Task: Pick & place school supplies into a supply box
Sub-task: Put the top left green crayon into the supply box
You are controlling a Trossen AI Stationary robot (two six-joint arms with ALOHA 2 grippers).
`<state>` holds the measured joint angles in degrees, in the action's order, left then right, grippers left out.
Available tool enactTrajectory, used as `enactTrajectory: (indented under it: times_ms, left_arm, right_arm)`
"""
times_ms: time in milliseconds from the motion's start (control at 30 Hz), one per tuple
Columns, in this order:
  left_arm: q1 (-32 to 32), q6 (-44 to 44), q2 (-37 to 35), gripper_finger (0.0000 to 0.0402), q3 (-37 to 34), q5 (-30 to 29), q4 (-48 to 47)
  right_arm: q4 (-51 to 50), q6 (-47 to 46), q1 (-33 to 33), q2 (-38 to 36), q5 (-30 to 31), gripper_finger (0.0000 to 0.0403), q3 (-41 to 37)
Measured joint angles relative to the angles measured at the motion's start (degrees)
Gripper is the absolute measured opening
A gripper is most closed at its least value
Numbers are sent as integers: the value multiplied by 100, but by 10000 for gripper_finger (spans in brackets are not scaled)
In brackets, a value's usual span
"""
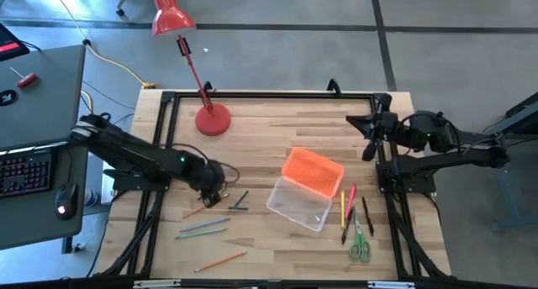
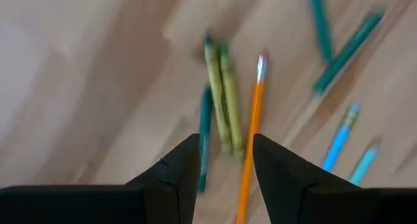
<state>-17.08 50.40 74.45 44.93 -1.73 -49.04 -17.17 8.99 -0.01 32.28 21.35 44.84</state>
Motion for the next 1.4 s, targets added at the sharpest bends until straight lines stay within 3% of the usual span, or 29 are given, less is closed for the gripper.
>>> enactTrajectory:
  times_ms: [200, 667, 1400]
  left_arm:
    - [-104, 30, 371, 172, 0, 119, -216]
    - [-99, 404, 424, 172, 2, 99, -489]
    - [-96, 651, 424, 172, -509, 83, 225]
  right_arm:
    - [-77, -15, 0, 36, -1, 0, 0]
    - [-105, -2, 0, 39, -4, 0, 0]
    - [-105, 1, 0, 39, -5, 0, 0]
